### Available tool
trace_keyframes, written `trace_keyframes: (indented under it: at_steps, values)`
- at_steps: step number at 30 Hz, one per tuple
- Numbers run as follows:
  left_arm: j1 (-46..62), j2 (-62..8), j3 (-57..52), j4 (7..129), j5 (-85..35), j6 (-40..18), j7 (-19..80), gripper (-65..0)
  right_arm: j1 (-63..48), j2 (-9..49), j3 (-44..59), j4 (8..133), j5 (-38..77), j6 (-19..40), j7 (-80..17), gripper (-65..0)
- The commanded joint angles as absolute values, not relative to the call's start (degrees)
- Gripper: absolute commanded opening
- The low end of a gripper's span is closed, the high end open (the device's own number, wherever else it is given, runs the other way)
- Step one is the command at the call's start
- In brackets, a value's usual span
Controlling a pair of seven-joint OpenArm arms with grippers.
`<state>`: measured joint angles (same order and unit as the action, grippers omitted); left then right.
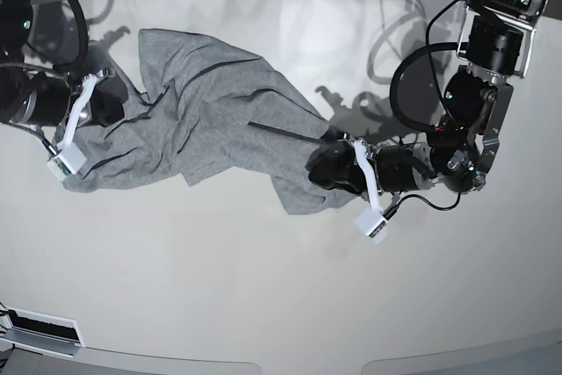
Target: Layout the t-shirt on the table in an organized manner, then fold the t-shirt properly
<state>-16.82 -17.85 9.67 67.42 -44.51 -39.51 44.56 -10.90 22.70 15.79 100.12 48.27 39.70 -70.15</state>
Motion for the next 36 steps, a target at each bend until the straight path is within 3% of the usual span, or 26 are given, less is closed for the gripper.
trace_keyframes:
  at_steps: [1,4,5,9,11,13,17,22,25,27,31,36]
  values:
    - [-18.2,-18.5,9.2,68.2,-45.6,-40.0,43.3,-65.0,-11.2,23.7,16.0,101.0,46.5,40.0,-67.5,-65.0]
    - [-18.2,-19.1,9.2,68.2,-45.7,-40.0,43.2,-65.0,-13.6,23.7,14.3,101.0,38.7,40.0,-61.6,-65.0]
    - [-18.2,-19.2,9.2,68.2,-45.7,-40.0,43.3,-65.0,-14.0,23.7,13.3,101.0,37.1,40.0,-60.8,-61.7]
    - [-18.1,-19.4,9.2,68.2,-45.7,-40.0,43.3,-65.0,-15.7,23.7,8.0,100.7,31.0,40.0,-58.4,-24.0]
    - [-18.1,-19.4,9.2,68.2,-45.7,-40.0,43.3,-65.0,-16.2,23.7,4.9,100.0,28.2,40.0,-57.7,-19.9]
    - [-18.1,-19.4,9.2,68.2,-45.7,-40.0,43.3,-65.0,-16.3,23.7,2.1,98.9,21.3,39.2,-54.3,-20.1]
    - [-18.0,-19.4,9.2,68.2,-45.7,-40.0,43.5,-65.0,-16.4,23.7,0.0,96.8,8.6,26.9,-47.3,-20.1]
    - [-17.8,-19.4,9.2,68.2,-45.7,-40.0,43.7,-65.0,-16.4,23.7,0.0,96.8,5.7,25.8,-50.4,-23.0]
    - [-17.8,-19.4,9.2,68.2,-45.7,-40.0,43.7,-65.0,-16.7,23.9,0.0,96.6,5.7,28.2,-50.2,-29.8]
    - [-17.8,-19.4,9.2,68.2,-45.7,-40.0,43.7,-65.0,-16.7,23.8,0.0,95.9,6.0,28.4,-48.7,-37.9]
    - [-17.8,-19.3,9.2,68.2,-45.7,-40.0,43.7,-65.0,-16.4,23.9,0.0,94.1,3.4,27.0,-44.5,-65.0]
    - [-17.8,-19.2,9.2,68.2,-47.5,-40.0,44.0,-65.0,-14.6,24.9,0.1,97.3,-0.3,20.0,-47.0,-65.0]
